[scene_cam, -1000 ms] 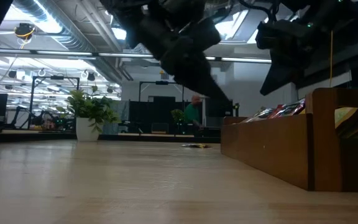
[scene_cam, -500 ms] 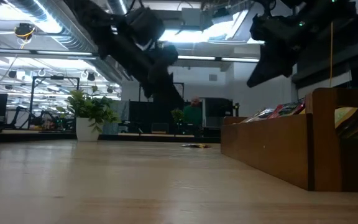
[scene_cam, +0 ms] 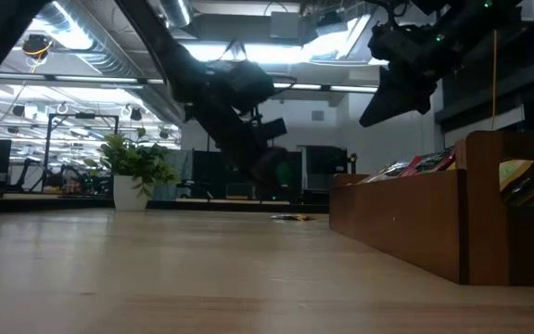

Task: Pick & Place Tea
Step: Put the yellow tea bag into the right section of the wooden organizer

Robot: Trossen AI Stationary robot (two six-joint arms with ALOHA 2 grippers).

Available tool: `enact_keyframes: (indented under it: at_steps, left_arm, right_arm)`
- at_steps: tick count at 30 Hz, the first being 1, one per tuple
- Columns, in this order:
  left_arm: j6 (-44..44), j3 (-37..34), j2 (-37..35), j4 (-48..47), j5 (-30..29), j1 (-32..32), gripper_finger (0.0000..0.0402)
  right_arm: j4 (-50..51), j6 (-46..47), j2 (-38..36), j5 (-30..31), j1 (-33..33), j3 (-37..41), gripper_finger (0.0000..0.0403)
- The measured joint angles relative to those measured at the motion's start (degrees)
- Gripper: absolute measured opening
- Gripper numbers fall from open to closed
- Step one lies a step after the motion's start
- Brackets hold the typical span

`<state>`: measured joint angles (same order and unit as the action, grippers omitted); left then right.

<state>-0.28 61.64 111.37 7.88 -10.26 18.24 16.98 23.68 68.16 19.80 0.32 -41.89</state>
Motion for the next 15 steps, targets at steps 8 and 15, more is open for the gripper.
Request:
enact_keyframes:
  at_steps: [8, 15]
  left_arm:
    - [-1.8, 2.0, 4.2, -4.1, 7.5, 0.8, 0.0003]
    - [-1.1, 2.5, 4.3, -11.7, 8.3, -1.4, 0.0002]
  right_arm:
    - [0.0, 0.2, 0.0, 0.1, 0.0, 0.0, 0.0023]
    - [0.0, 0.3, 0.0, 0.2, 0.0, 0.0, 0.0023]
